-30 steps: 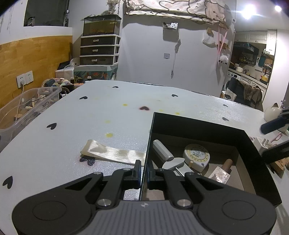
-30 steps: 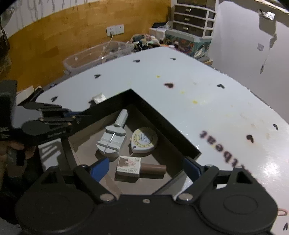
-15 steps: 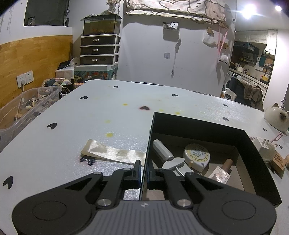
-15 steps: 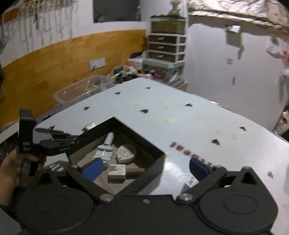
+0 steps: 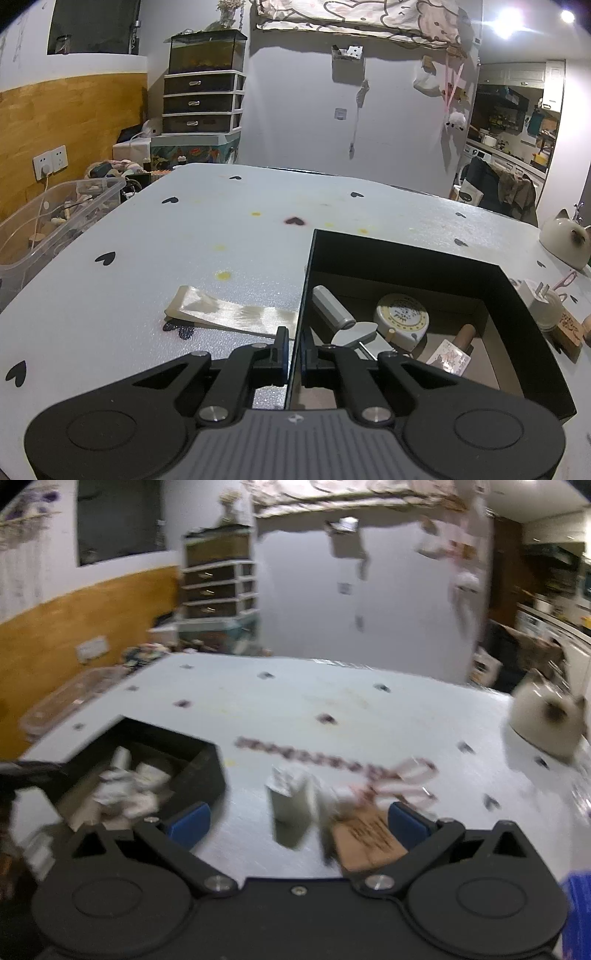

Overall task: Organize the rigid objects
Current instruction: 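Withdraw the right gripper from the box toward the carved wooden block, then lower the right gripper onto the carved wooden block and grasp it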

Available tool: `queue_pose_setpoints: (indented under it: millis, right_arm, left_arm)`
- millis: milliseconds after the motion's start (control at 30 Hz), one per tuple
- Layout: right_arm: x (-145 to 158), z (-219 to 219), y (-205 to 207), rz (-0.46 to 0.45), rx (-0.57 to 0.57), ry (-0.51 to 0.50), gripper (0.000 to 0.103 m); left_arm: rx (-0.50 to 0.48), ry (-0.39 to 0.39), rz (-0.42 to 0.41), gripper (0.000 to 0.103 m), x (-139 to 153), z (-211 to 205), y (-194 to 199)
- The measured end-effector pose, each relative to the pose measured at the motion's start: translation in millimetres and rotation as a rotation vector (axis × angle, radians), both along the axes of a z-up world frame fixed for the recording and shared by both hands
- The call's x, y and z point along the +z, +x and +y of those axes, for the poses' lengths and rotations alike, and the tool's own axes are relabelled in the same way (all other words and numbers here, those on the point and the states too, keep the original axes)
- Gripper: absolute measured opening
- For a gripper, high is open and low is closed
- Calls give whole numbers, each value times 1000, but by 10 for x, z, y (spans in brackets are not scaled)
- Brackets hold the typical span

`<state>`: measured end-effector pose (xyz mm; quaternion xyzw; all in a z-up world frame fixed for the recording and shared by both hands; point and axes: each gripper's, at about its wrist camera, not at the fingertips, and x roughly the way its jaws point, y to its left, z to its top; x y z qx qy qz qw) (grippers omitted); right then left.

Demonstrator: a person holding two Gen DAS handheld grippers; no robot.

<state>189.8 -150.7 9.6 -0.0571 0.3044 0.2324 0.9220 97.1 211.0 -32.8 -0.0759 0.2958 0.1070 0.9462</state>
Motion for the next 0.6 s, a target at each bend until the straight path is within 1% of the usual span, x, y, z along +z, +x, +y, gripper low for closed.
queue_pose_setpoints:
  millis: [100,167,333,400,467,533,600]
  right_arm:
    - [-212,-96,4,23,-44,-2,103]
    - [-324,-146,24,21,-58,-13,103]
    - [-500,-255,206,42,-35,-1,103]
    - [-568,-268,325,51,-20,-11,103]
    - [-628,-259,462,49,-3,-44,102]
    - [-670,-259,592,44,0,-91,97]
    - [-702,-244,731,56,16,-129,95]
  left_arm:
    - [-2,-1,1,6,0,-1,0]
    - [-4,1,0,5,0,-6,-1]
    - [-3,-5,-3,5,3,-4,4]
    - [-4,-4,-3,5,4,-4,5]
    - [-5,-6,-3,5,6,-2,6]
    - [-5,-6,-3,5,10,0,10]
    - [-5,-6,-3,5,10,1,9]
